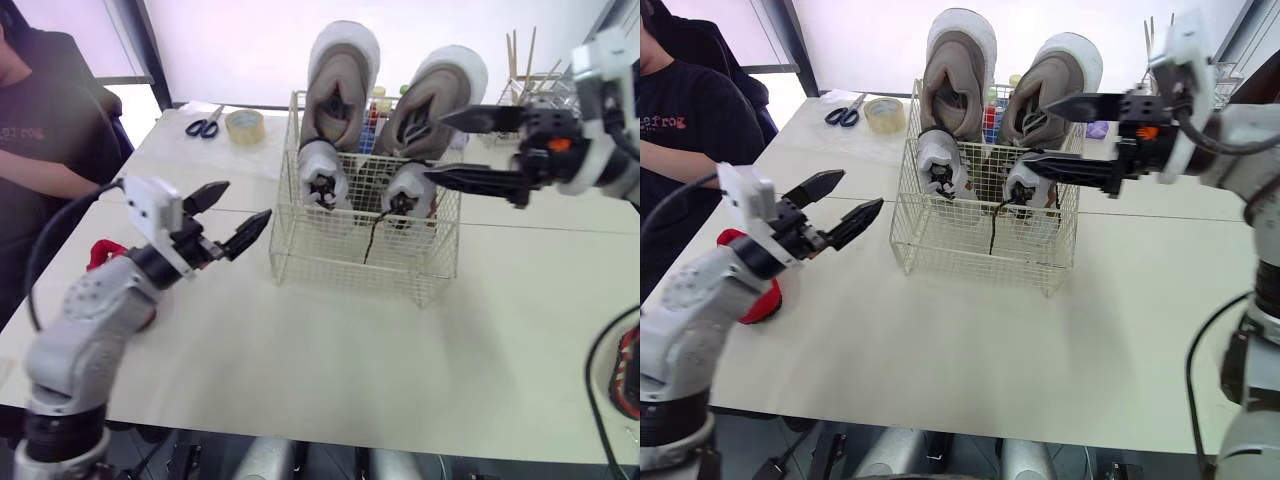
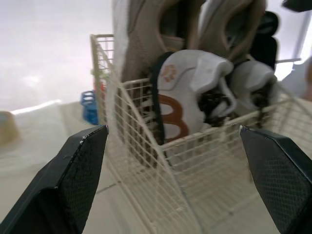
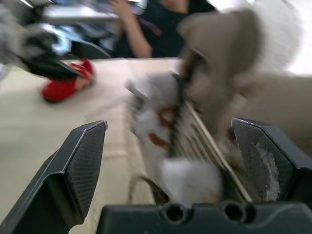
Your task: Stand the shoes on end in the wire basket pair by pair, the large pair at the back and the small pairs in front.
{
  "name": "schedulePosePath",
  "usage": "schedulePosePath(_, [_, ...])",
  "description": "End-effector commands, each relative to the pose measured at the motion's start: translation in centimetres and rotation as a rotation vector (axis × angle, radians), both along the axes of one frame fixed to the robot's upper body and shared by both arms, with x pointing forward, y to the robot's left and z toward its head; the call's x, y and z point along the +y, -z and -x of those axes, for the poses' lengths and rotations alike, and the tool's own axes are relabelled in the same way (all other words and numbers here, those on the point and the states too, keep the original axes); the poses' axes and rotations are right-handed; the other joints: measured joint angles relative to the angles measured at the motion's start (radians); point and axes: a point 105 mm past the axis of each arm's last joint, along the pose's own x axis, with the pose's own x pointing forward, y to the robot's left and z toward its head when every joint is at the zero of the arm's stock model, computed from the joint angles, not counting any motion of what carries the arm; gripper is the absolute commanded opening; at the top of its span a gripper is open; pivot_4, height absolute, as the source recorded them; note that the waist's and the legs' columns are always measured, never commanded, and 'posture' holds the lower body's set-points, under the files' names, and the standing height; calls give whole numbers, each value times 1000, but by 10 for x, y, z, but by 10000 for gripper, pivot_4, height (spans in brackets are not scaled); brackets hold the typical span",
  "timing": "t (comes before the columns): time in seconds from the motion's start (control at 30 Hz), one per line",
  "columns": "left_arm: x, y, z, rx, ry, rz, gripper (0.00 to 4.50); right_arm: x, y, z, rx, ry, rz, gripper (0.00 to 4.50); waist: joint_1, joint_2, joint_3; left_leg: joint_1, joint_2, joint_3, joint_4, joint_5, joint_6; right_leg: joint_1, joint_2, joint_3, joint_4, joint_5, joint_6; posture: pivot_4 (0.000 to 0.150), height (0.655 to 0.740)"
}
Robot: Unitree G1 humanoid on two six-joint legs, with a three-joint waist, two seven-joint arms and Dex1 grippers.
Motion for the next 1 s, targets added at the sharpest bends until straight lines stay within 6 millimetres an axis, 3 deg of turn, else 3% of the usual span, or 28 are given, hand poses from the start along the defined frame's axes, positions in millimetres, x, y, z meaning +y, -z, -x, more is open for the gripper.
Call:
schedulePosePath(0.03, [-9,-16,21,48,209,-6,44560,-47,-7,-7,-42,371,36,45000,0,0,0,0,0,0,0,0,-1,0,0,0,-1,0,0,1500,7400])
schedulePosePath(0.1, [-12,-17,23,74,263,-19,44560,-70,-1,-8,-10,566,14,45000,0,0,0,0,0,0,-1,0,-1,0,0,0,-2,0,-1,1500,7400])
schedulePosePath(0.23, [-16,-18,21,81,293,-15,44560,-93,22,3,40,795,15,45000,1,0,0,0,0,0,-6,2,0,2,0,1,-5,1,-1,1500,7400])
schedulePosePath(0.4, [-17,-8,11,90,296,13,44560,-122,61,42,64,1185,31,45000,2,1,-1,0,1,1,-10,6,-6,1,0,1,-6,1,-1,1500,7400])
schedulePosePath(0.53, [-24,-3,16,95,301,28,44560,-133,81,64,98,1255,8,45000,0,1,-1,0,1,1,-9,6,-6,3,0,1,-8,1,-1,1500,7400])
schedulePosePath(0.67, [-27,4,25,117,290,57,44560,-160,96,95,107,1440,2,45000,3,0,-1,1,1,1,-9,3,-2,5,0,1,-8,1,-1,1500,7400])
schedulePosePath(0.83, [-33,11,31,137,282,78,44560,-168,128,133,214,1537,-3,45000,2,1,-2,3,1,1,-8,3,-1,7,0,0,-8,1,-1,1500,7400])
schedulePosePath(1.0, [-38,11,29,136,282,94,44560,-178,138,142,268,1622,-80,45000,-4,3,-3,12,2,1,-9,2,0,17,0,1,-11,-1,-5,1500,7400])
